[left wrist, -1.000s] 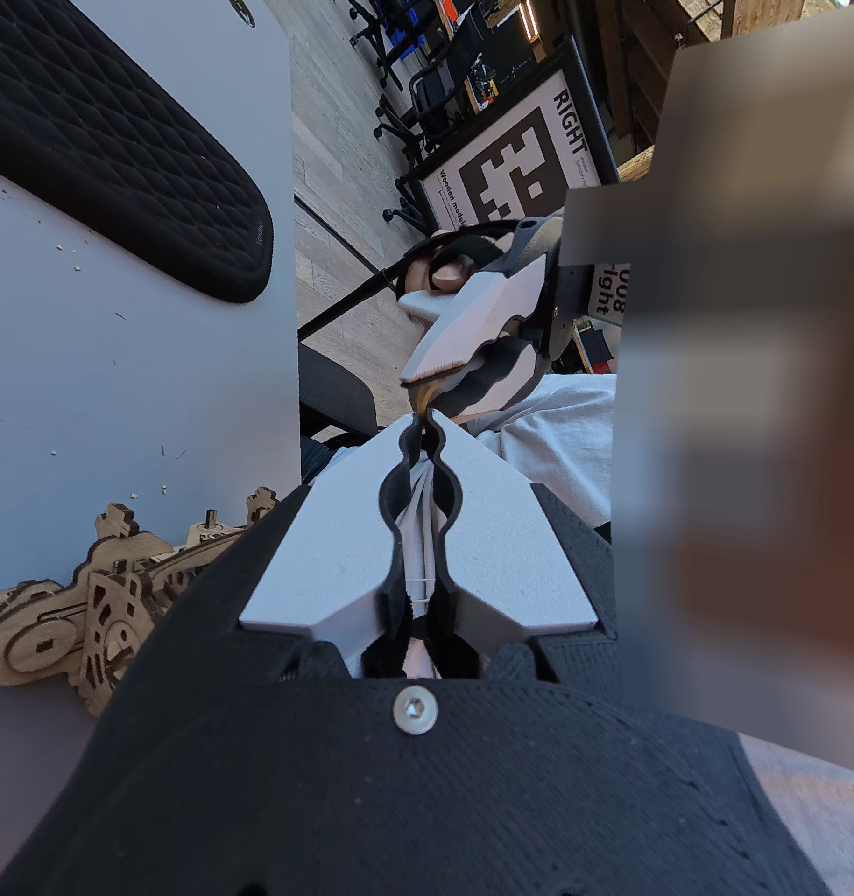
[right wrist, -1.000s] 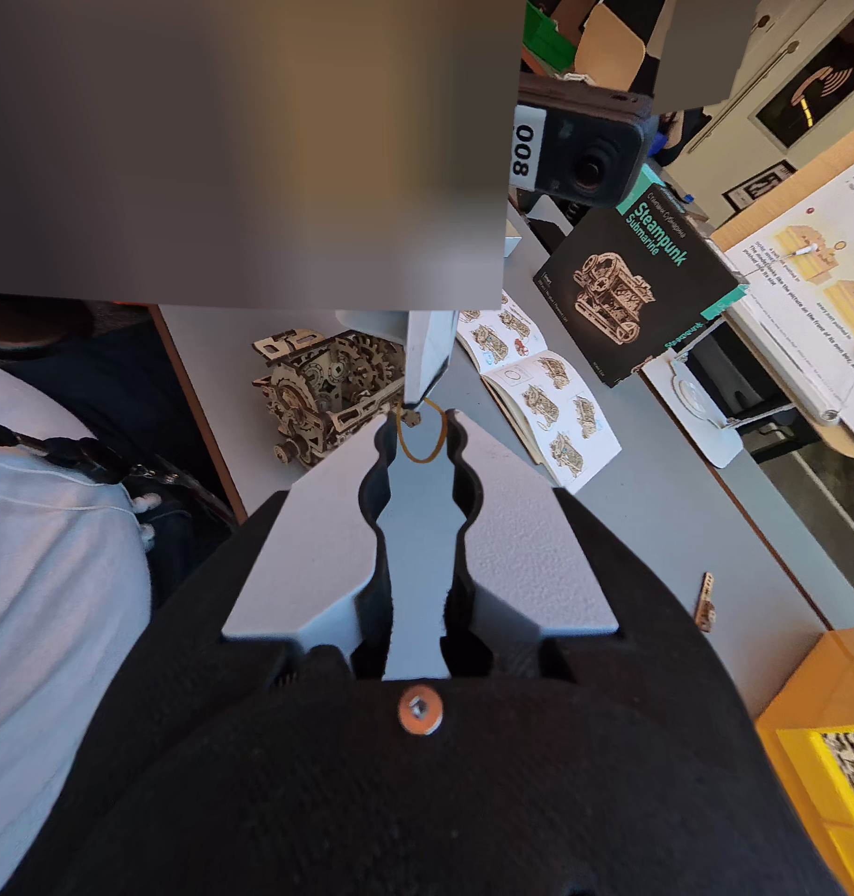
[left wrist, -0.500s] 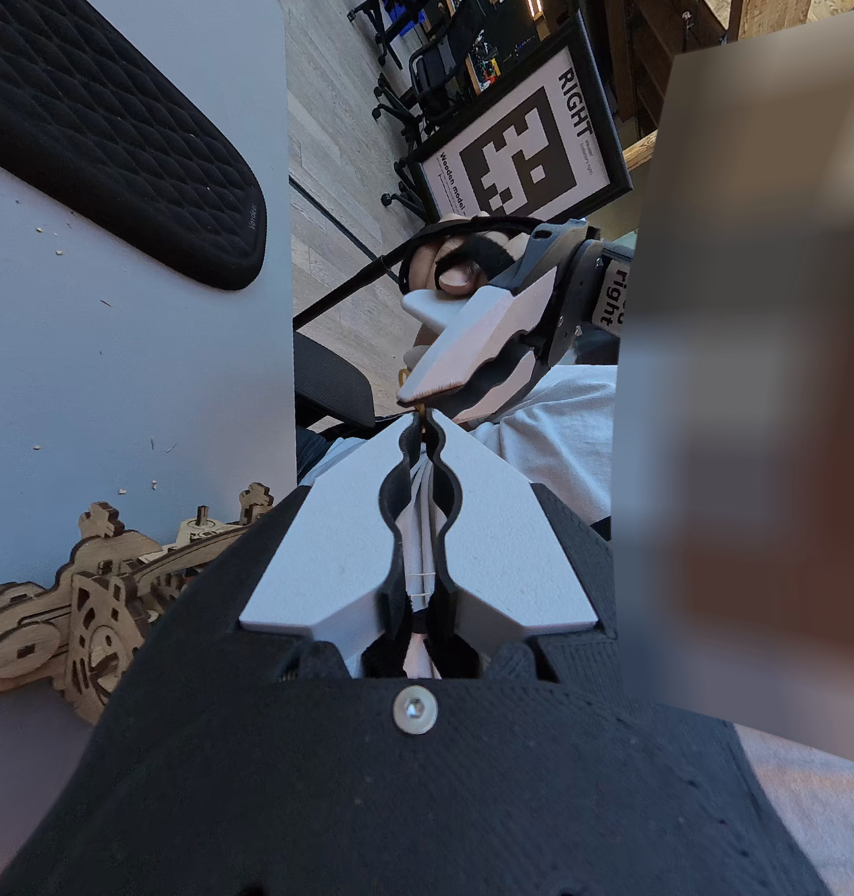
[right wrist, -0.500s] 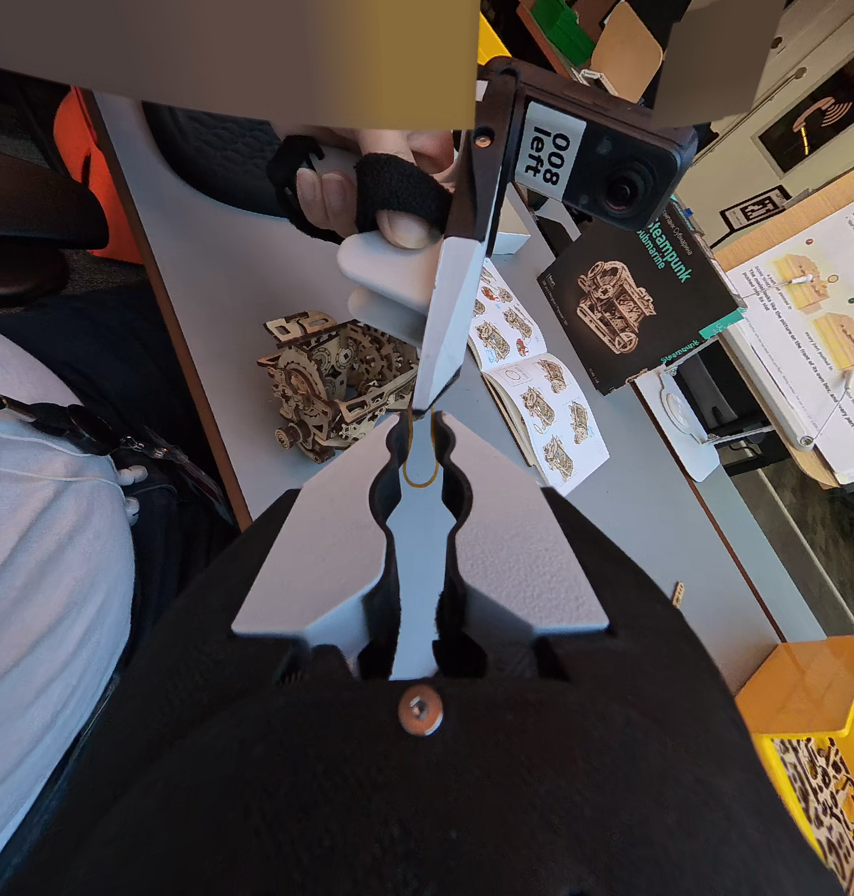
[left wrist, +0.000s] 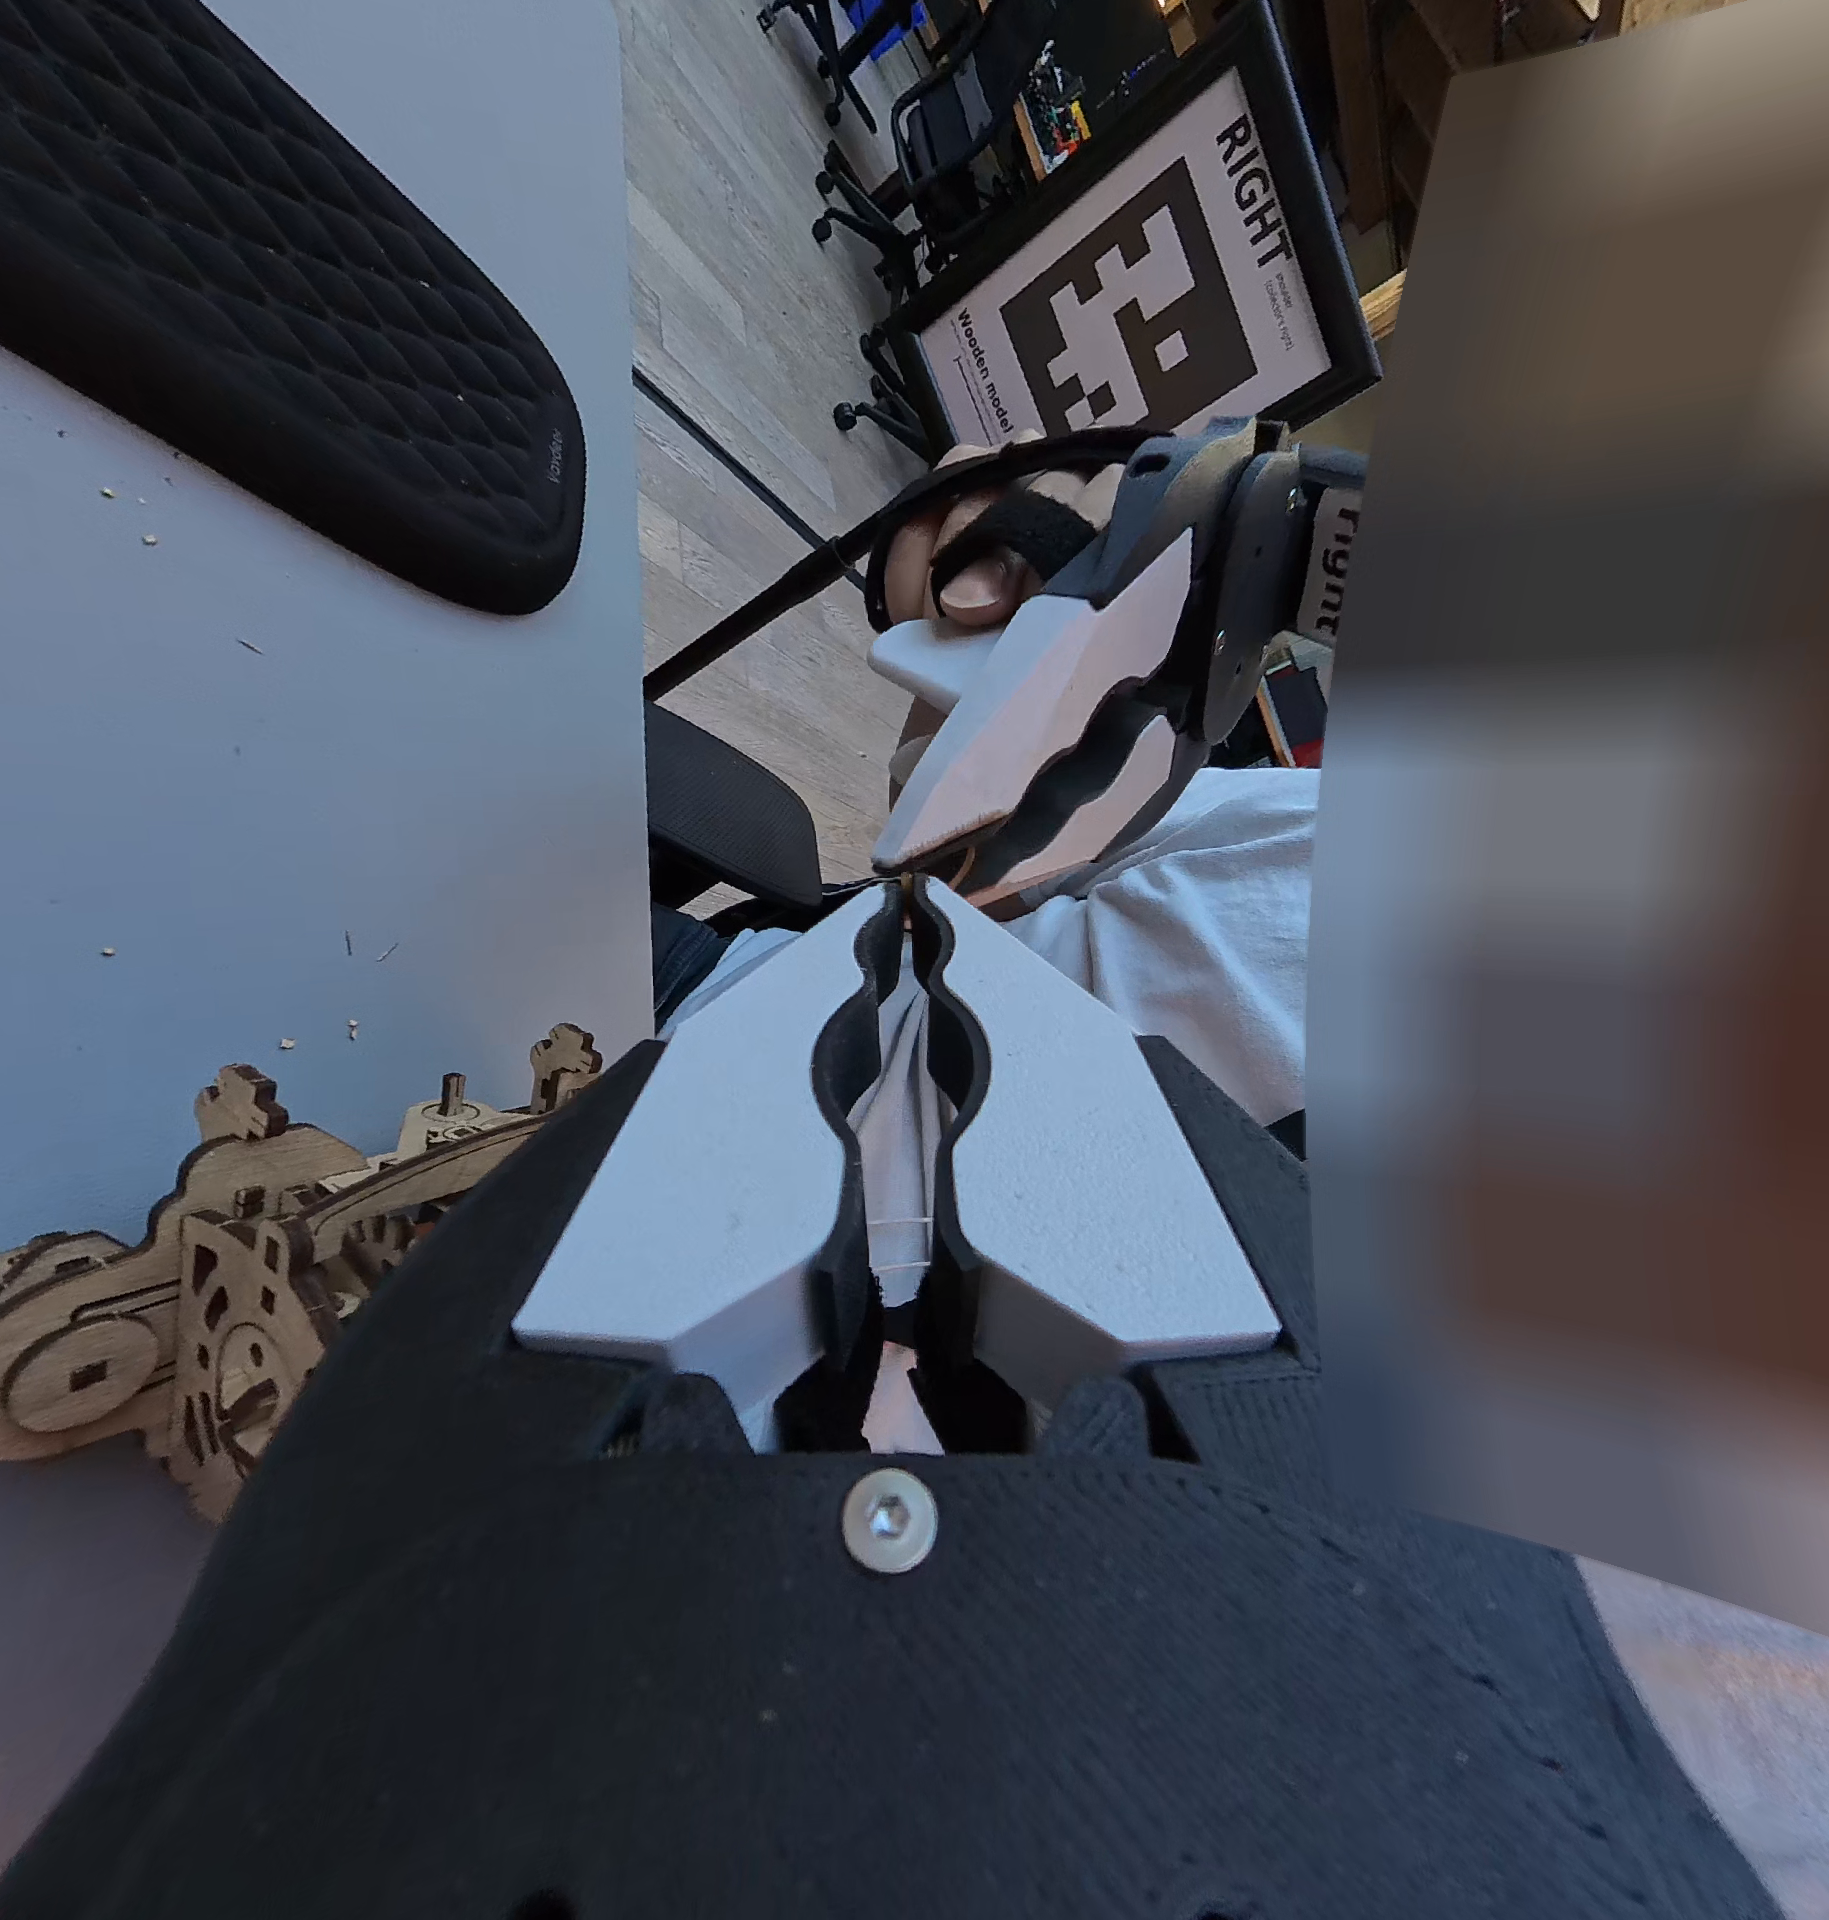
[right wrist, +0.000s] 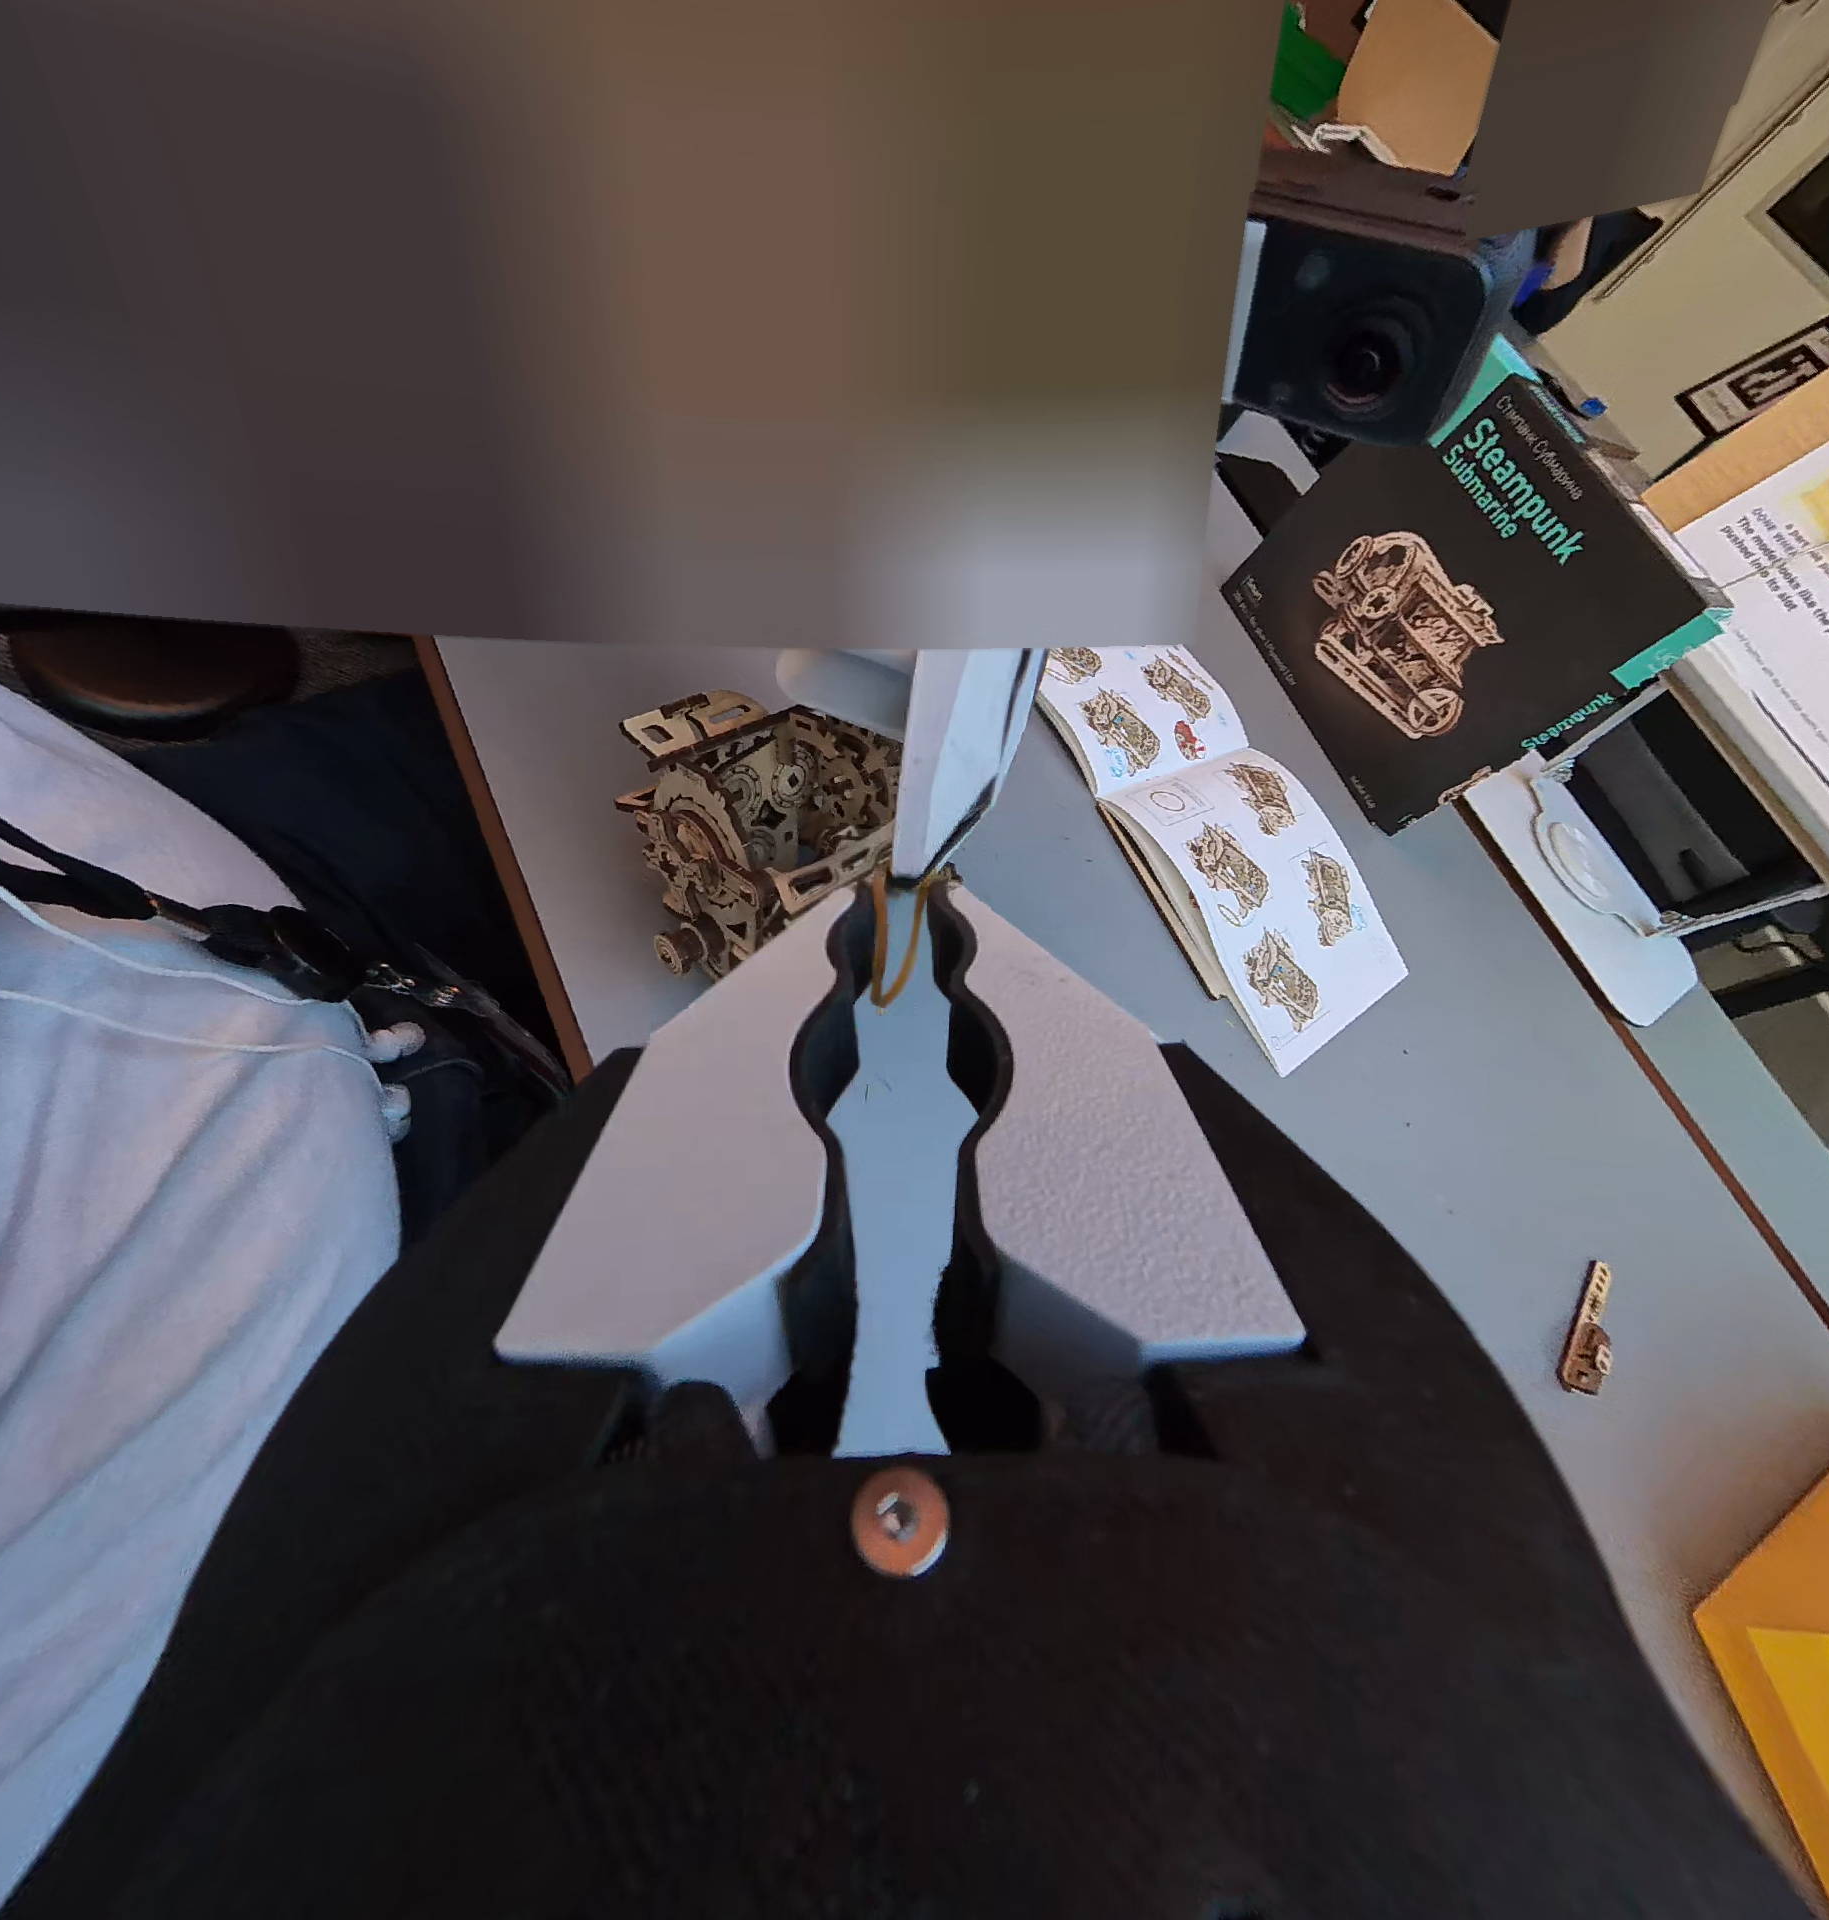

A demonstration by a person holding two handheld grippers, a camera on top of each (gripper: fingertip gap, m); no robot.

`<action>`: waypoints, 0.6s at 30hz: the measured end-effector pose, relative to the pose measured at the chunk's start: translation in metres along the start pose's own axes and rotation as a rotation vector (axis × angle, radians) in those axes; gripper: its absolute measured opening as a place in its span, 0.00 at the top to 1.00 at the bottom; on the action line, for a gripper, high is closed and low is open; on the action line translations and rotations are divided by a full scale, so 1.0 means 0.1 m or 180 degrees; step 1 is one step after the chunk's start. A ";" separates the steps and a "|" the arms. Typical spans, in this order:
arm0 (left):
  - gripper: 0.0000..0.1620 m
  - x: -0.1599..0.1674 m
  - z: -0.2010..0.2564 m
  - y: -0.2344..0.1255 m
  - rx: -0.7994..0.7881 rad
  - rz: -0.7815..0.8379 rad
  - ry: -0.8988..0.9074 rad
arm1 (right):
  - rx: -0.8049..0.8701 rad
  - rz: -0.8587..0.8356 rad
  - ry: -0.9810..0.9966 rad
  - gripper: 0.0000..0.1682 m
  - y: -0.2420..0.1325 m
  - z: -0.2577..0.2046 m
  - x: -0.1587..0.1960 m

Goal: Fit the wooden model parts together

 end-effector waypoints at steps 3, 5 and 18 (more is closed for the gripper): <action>1.00 0.00 0.01 0.00 -0.0009 -0.0009 0.0011 | -0.0048 0.0058 0.0074 0.94 -0.02 0.01 -0.02; 1.00 0.00 0.01 0.00 -0.0010 -0.0008 0.0013 | -0.0072 0.0050 0.0120 0.94 -0.03 0.01 -0.02; 1.00 -0.02 0.00 -0.01 -0.0029 0.0041 0.0014 | -0.0179 0.0010 0.0386 0.85 0.00 0.01 -0.01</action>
Point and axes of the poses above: each gripper's, where its closed fingertips meet, y out along the fingers, x out of its underside, z = x × y across the jaws, the point moved 7 cm from there along -y, back along the fingers, and after that the axes turned 8 degrees about y, right-handed, at the moved point
